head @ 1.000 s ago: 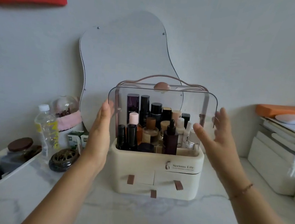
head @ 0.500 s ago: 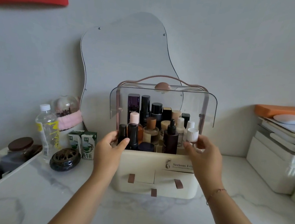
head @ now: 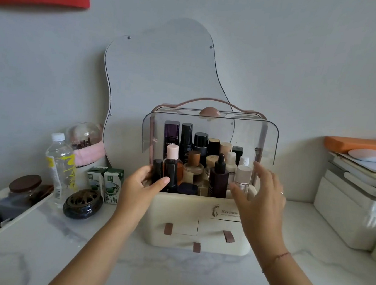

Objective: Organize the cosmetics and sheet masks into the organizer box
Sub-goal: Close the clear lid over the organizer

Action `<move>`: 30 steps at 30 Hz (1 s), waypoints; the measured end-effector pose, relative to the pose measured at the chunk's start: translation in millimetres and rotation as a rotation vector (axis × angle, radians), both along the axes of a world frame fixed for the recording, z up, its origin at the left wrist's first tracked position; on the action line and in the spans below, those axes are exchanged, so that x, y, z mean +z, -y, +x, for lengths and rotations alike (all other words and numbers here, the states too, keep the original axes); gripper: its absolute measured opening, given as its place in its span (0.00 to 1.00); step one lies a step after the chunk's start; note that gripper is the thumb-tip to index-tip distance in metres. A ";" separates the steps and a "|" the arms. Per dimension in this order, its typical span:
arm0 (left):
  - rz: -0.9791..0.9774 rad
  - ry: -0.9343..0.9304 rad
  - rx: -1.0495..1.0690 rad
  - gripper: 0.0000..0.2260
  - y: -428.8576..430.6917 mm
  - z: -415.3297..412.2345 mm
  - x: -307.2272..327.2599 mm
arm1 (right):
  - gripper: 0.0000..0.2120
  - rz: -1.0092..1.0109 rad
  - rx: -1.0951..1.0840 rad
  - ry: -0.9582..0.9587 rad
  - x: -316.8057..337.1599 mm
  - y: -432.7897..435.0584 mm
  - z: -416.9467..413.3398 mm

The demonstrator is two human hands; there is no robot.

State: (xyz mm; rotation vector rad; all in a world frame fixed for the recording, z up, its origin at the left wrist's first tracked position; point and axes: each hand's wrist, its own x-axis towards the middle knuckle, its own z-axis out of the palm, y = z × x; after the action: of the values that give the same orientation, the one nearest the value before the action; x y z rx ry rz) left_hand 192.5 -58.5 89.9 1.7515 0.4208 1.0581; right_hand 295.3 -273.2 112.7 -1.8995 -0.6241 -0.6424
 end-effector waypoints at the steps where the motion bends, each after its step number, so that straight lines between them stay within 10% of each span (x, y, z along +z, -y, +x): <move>1: -0.014 -0.013 -0.012 0.15 -0.7 0.3 2.3 | 0.28 -0.011 -0.013 0.076 2.5 -3.3 -3.4; 10: -0.115 -0.074 -0.138 0.11 -6.2 5.3 14.7 | 0.18 -0.385 0.053 0.094 44.0 -31.5 24.1; 30: -0.053 0.072 -0.004 0.26 -3.7 -18.6 18.9 | 0.20 -0.255 0.121 0.258 52.3 5.2 -9.8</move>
State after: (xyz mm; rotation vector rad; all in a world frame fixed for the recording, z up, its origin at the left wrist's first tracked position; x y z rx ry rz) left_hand 173.9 -54.8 108.8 1.6616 0.3963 1.0941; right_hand 285.6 -278.4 165.0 -2.0087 -1.0198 -0.7651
